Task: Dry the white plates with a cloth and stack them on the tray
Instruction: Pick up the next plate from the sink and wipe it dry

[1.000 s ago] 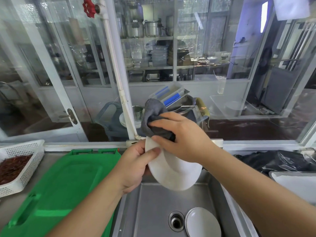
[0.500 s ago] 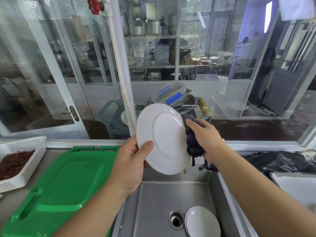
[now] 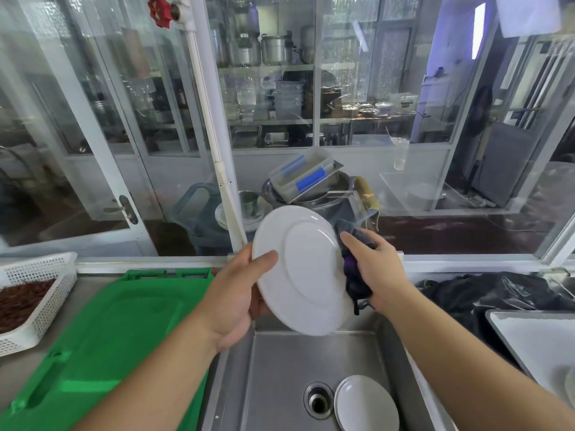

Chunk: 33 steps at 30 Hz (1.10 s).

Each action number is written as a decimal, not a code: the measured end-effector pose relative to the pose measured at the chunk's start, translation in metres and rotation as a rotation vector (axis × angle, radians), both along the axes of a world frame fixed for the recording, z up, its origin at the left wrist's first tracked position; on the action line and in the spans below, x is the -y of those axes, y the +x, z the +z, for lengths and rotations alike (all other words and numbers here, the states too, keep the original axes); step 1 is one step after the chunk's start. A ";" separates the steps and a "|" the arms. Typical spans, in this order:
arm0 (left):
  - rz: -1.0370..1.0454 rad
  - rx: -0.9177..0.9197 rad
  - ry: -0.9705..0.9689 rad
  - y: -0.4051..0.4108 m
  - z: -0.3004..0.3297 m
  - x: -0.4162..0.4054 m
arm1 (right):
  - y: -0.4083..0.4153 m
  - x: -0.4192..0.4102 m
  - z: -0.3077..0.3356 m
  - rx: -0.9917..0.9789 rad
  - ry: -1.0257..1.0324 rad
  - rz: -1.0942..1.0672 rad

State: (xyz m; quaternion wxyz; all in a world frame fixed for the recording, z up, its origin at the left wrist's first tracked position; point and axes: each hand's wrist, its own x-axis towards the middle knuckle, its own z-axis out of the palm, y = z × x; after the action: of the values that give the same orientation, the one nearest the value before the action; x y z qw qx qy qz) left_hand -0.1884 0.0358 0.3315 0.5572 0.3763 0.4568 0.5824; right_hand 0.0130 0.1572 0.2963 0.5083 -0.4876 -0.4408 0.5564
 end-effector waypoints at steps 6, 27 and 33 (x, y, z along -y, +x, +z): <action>-0.030 -0.028 -0.113 -0.004 0.001 0.002 | 0.006 0.001 0.022 0.300 0.232 0.093; 0.225 0.003 0.215 0.012 -0.014 0.004 | -0.013 0.001 0.041 0.313 0.196 0.085; 0.340 -0.275 0.355 0.014 -0.028 -0.005 | -0.034 0.025 0.006 -0.177 -0.153 0.060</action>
State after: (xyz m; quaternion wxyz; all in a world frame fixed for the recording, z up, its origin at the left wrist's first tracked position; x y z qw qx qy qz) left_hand -0.1740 0.0404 0.3033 0.3096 0.4616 0.4756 0.6818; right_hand -0.0212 0.1318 0.3027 0.4897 -0.4603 -0.3651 0.6442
